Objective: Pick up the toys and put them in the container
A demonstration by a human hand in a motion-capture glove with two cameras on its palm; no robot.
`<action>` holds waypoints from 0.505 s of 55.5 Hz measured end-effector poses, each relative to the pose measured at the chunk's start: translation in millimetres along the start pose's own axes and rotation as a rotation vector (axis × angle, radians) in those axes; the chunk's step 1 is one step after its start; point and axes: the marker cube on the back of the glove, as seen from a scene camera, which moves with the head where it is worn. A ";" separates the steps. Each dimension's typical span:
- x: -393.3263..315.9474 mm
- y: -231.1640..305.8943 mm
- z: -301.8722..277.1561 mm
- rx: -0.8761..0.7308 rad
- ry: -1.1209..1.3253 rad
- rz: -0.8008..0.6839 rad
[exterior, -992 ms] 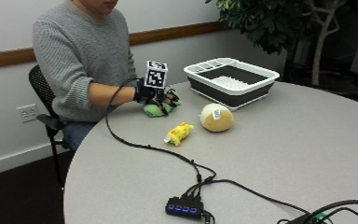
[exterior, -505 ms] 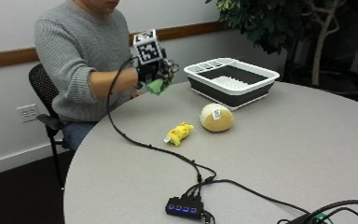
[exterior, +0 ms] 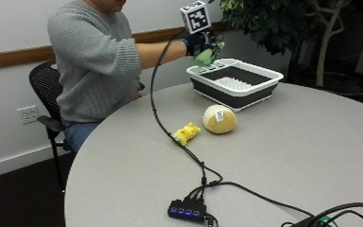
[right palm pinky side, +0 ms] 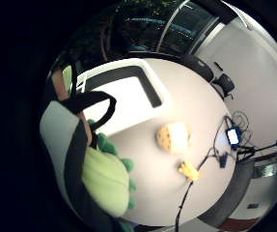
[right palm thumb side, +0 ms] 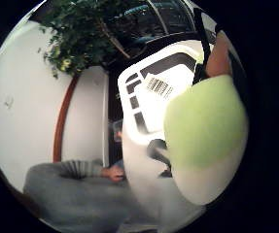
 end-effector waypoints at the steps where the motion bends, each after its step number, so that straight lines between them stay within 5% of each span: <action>1: 0.5 -10.2 4.9 -0.004 0.044 0.015; 11: 4.3 -51.0 25.4 -0.051 0.078 0.035; 28: 11.9 -27.2 63.9 -0.353 -0.067 -0.007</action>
